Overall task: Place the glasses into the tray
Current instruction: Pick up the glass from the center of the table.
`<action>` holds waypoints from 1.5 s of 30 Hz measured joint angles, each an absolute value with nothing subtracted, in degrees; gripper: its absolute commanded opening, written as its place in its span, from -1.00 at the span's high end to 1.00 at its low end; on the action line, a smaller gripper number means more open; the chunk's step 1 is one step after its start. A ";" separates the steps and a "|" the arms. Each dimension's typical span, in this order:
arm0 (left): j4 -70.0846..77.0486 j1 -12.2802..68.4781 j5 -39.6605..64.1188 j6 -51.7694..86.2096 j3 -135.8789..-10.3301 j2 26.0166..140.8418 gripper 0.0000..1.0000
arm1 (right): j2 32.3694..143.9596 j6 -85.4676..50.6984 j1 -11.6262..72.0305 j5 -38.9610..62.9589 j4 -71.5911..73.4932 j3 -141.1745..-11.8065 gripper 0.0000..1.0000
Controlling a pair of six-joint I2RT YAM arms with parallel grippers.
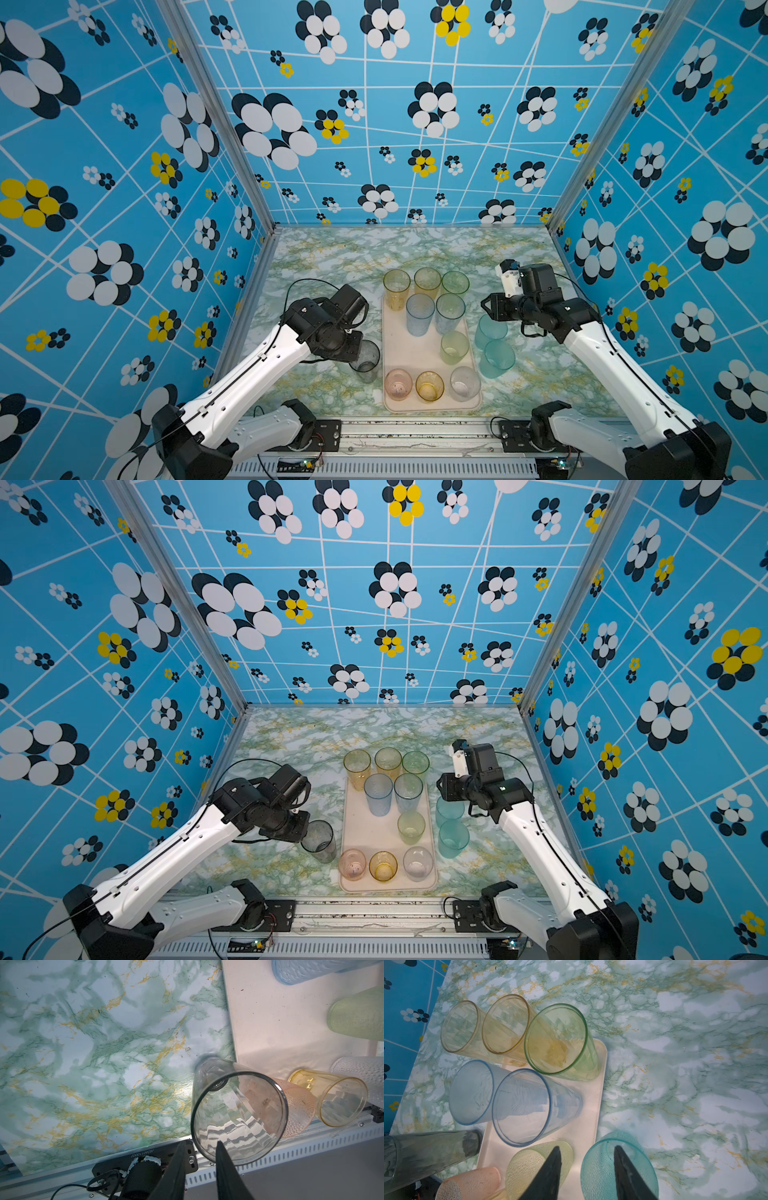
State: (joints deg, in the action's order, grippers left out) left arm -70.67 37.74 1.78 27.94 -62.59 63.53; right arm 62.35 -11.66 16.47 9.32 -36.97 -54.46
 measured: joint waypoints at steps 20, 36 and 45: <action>-67.18 34.33 3.68 27.24 -59.27 63.75 0.51 | 60.42 -11.86 16.47 9.34 -36.99 -53.21 0.12; -65.73 33.71 3.70 25.69 -58.50 66.50 0.61 | 60.42 -11.88 16.47 9.34 -36.99 -53.08 0.12; -65.54 33.69 3.73 25.39 -58.50 67.64 0.66 | 60.42 -11.86 16.47 9.34 -36.99 -53.08 0.12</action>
